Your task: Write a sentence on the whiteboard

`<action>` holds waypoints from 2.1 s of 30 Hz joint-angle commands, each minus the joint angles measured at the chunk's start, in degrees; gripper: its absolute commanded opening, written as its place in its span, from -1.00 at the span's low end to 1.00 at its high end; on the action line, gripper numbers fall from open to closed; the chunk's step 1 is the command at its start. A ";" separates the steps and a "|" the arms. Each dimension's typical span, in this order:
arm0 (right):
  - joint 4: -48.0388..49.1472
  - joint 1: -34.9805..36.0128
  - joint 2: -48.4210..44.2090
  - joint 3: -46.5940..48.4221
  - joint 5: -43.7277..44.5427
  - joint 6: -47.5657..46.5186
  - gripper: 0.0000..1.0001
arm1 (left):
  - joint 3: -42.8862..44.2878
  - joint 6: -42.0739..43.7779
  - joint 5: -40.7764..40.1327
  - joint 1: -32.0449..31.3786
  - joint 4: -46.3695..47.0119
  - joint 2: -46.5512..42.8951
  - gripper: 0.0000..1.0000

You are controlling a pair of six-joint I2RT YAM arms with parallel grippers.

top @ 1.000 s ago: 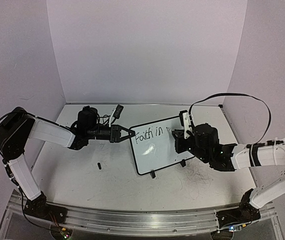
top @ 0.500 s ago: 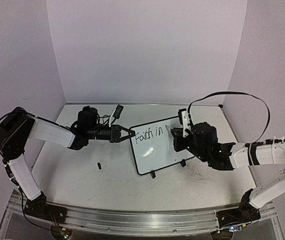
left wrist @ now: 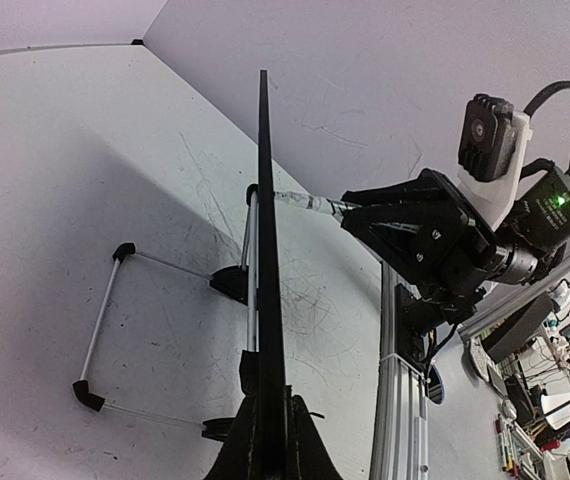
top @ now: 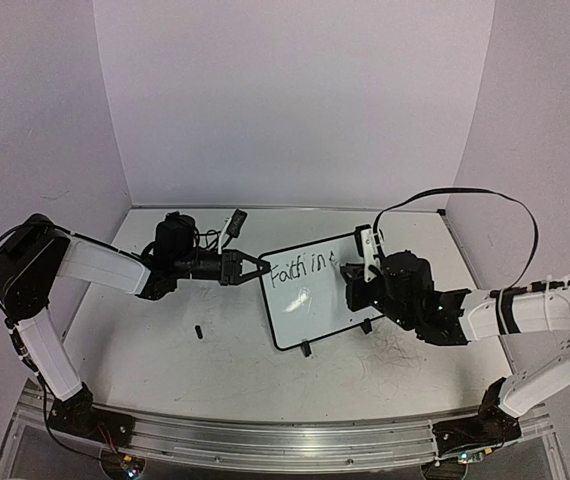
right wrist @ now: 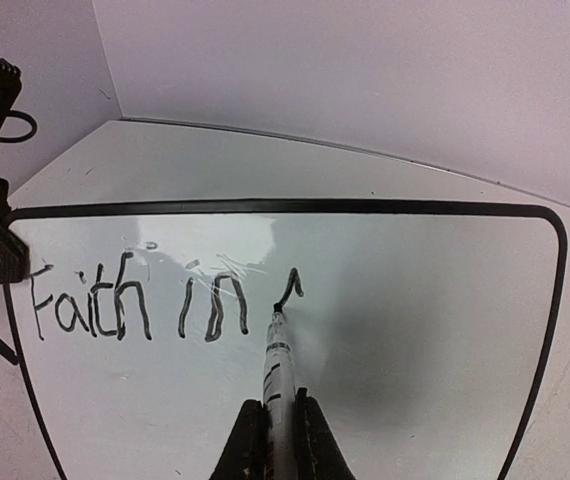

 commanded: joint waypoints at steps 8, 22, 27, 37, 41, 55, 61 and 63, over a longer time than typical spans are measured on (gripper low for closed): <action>-1.68 1.85 -1.15 -1.93 1.67 3.05 -1.00 | 1.76 -0.18 4.89 -2.31 -1.50 -0.41 -1.00; 0.08 1.00 -2.97 2.84 3.01 -0.06 -1.00 | 1.83 -0.18 4.90 -2.31 -1.49 -0.33 -1.00; 0.58 0.44 -1.52 3.49 2.99 -0.41 -1.00 | 1.74 -0.09 4.92 -2.34 -1.50 -0.50 -1.00; 1.38 -0.16 0.45 4.44 3.18 -0.98 -1.00 | 1.79 -0.07 5.03 -2.34 -1.51 -0.35 -1.00; 1.43 -0.21 0.99 4.31 3.63 -0.98 -1.00 | 1.83 -0.09 5.05 -2.30 -1.47 -0.41 -1.00; -1.82 -0.25 -0.10 1.27 3.90 1.72 -1.00 | 1.78 -0.09 5.03 -2.33 -1.51 -0.58 -1.00; -2.77 -0.05 -1.18 -0.65 2.70 3.18 -1.00 | 1.77 -0.07 5.01 -2.31 -1.51 -0.49 -1.00; -2.95 0.10 -1.40 -1.28 2.63 3.66 -1.00 | 1.83 -0.09 5.02 -2.32 -1.51 -0.41 -1.00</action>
